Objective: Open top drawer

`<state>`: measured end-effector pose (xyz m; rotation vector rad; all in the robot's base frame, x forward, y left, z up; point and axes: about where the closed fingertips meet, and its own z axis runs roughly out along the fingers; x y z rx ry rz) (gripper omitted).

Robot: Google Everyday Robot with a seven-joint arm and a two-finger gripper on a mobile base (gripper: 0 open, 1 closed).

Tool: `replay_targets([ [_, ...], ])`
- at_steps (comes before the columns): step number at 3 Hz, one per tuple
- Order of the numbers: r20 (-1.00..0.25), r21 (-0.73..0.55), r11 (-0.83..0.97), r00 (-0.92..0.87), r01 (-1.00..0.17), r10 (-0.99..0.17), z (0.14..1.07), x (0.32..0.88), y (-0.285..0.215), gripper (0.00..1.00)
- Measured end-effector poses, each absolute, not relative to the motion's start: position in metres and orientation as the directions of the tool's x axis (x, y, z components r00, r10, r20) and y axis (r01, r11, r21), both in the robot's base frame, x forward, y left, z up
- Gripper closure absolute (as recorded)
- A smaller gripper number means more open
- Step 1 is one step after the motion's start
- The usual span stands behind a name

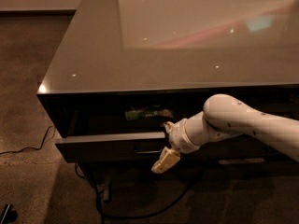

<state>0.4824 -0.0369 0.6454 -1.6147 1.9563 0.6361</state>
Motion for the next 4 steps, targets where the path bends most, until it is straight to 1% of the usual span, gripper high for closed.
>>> replay_targets([
  [3, -0.653, 0.028, 0.182, -0.156, -0.983, -0.741, 0.6531, 0.4831, -0.0401, 0.88],
  [4, -0.653, 0.028, 0.183, -0.157, -0.983, -0.741, 0.6532, 0.4806, -0.0419, 1.0],
])
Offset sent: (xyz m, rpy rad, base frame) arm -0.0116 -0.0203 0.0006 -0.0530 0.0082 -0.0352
